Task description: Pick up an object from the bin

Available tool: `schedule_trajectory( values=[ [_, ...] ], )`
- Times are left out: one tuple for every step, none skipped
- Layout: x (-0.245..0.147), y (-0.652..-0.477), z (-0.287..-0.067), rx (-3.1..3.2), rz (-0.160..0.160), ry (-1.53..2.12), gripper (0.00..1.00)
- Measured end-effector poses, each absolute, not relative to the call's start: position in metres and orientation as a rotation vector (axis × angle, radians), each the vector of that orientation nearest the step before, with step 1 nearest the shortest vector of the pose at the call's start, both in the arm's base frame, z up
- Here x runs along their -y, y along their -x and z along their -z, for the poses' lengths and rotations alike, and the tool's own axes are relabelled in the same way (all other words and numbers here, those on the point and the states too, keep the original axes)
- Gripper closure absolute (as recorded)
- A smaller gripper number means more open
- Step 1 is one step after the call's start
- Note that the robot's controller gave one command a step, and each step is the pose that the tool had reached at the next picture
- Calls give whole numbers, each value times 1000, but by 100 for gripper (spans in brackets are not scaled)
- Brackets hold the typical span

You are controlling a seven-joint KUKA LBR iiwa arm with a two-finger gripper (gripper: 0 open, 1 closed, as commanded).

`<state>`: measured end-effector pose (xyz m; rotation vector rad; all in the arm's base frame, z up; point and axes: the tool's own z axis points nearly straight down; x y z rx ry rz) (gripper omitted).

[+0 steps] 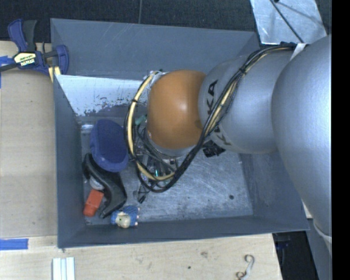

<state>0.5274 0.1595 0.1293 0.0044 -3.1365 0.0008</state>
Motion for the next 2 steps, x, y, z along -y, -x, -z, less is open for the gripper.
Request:
schedule_trajectory(
  values=[
    [-206,-578,-86,3138,-21,-136,0],
    [-206,-582,-93,3159,-9,-129,100]
  ],
)
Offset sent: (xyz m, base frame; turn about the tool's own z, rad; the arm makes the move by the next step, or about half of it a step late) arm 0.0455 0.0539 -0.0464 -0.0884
